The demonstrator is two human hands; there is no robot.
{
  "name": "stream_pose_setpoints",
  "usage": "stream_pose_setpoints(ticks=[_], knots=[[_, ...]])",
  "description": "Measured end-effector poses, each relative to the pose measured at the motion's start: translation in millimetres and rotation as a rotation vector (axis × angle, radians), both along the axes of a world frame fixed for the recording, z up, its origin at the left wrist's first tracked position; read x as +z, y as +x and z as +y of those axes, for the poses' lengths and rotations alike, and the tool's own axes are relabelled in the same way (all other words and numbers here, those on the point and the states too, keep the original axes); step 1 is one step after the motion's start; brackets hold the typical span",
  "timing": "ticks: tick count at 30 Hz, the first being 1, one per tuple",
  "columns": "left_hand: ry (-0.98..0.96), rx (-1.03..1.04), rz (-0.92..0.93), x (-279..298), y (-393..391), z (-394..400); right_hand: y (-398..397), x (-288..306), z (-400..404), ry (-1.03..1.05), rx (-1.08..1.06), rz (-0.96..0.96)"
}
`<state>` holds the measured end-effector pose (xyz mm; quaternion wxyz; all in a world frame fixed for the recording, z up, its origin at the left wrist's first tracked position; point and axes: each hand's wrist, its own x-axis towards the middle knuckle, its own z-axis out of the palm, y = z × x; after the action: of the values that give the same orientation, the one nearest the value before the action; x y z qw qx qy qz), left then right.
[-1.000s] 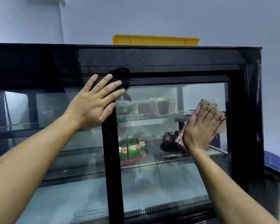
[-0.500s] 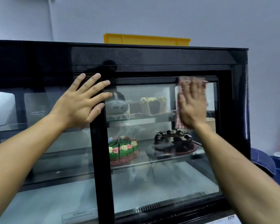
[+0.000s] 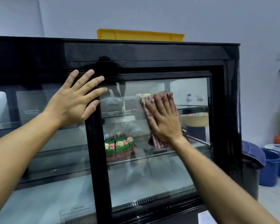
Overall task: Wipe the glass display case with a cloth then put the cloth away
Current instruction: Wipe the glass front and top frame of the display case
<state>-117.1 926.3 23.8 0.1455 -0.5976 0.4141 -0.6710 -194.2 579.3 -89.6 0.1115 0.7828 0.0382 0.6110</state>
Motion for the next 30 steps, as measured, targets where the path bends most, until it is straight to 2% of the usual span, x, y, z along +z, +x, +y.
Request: stream_pose_setpoints(ticks=[2,5,7,10,14,17,20,23,26,30], knots=[[-0.001,-0.004,0.002,0,0,1,-8,42,-34,0.031,-0.025,-0.005],[-0.008,-0.009,0.003,0,0,1,-24,68,-90,0.295,-0.067,-0.011],[-0.010,-0.013,0.007,0,0,0,-35,56,-120,0.493,-0.068,-0.005],[-0.027,-0.021,0.020,1,-2,-2,-38,11,-137,0.682,-0.105,-0.027],[-0.063,0.005,0.030,1,-1,-2,-21,-35,-106,0.895,-0.108,-0.123],[-0.048,0.013,0.049,2,0,-1,-11,-26,-71,1.019,-0.103,-0.196],[-0.051,0.015,0.044,2,0,-2,6,0,-16,0.850,-0.101,-0.227],[-0.067,0.010,0.045,0,1,0,21,15,71,0.510,-0.025,-0.205],[-0.068,0.002,0.045,0,1,-1,35,-9,149,0.165,0.092,-0.061],[-0.069,0.016,0.046,-1,0,1,44,-81,160,0.134,0.131,-0.012]])
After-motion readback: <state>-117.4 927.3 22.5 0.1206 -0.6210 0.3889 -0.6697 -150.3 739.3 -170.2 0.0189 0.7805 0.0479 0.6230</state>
